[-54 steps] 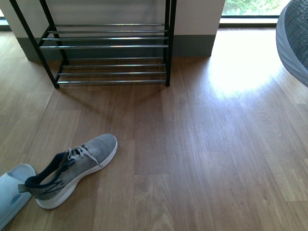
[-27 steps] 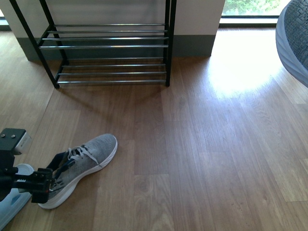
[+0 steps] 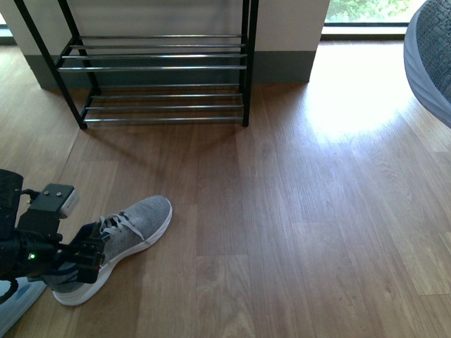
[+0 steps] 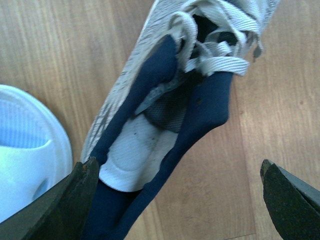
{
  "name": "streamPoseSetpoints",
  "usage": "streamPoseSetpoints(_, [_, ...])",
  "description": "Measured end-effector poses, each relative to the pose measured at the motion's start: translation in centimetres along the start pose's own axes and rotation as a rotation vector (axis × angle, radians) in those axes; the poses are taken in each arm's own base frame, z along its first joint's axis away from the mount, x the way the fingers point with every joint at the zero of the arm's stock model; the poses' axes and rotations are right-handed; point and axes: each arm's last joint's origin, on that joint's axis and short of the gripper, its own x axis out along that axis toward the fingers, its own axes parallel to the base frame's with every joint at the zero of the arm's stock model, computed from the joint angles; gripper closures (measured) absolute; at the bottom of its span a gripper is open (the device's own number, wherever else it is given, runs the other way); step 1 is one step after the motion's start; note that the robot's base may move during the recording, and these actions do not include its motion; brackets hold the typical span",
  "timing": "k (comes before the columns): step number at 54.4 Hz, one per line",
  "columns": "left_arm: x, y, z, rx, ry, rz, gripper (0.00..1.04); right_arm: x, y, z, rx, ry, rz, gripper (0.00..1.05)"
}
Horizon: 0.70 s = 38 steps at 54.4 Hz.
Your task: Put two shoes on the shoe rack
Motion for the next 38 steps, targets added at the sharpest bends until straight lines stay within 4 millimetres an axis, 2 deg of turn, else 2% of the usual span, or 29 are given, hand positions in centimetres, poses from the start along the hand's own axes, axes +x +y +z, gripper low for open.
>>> streamPoseSetpoints(13, [1.2, -1.4, 0.9, 0.059, 0.02, -0.072, 0.09, 0.0, 0.0, 0.0, 0.0, 0.0, 0.0, 1.03])
streamPoseSetpoints(38, [3.6, -3.0, 1.3, 0.141, 0.077, -0.049, 0.09, 0.0, 0.0, 0.0, 0.0, 0.0, 0.0, 1.03])
